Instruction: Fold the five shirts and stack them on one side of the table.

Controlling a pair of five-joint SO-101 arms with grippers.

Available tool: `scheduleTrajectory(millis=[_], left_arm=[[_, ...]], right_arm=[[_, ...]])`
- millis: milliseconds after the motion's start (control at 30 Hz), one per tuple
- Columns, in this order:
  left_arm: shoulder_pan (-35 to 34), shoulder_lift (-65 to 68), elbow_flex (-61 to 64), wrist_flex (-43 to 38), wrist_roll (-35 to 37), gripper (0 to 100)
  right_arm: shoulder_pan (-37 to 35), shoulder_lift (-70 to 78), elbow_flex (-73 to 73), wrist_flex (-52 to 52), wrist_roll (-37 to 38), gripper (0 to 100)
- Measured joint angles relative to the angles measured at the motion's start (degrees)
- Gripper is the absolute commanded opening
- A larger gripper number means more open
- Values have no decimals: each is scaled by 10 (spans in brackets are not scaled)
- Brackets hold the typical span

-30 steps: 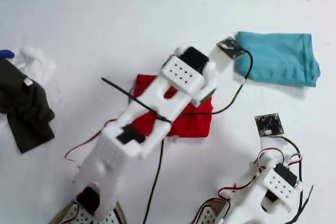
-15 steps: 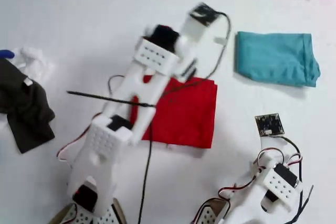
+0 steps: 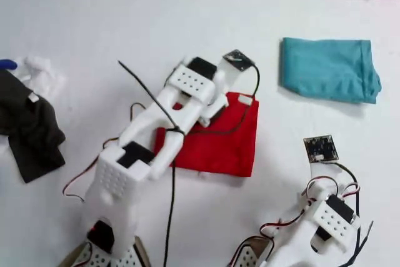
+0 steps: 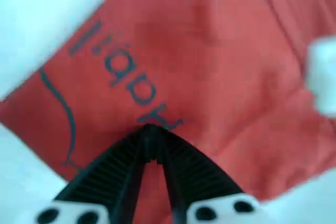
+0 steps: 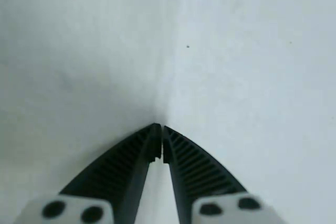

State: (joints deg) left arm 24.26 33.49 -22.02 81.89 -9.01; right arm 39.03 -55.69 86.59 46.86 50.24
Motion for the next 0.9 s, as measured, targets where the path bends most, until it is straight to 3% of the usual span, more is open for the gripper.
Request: scheduleTrajectory(millis=[200, 633, 900], left_arm=[[-57, 0, 2, -71, -1, 27], [-81, 39, 2, -93, -1, 31], [-135, 70, -28, -99, 1, 31]], right_arm=[[0, 0, 0, 0, 0, 19], [0, 0, 0, 0, 0, 19], [0, 0, 0, 0, 0, 19]])
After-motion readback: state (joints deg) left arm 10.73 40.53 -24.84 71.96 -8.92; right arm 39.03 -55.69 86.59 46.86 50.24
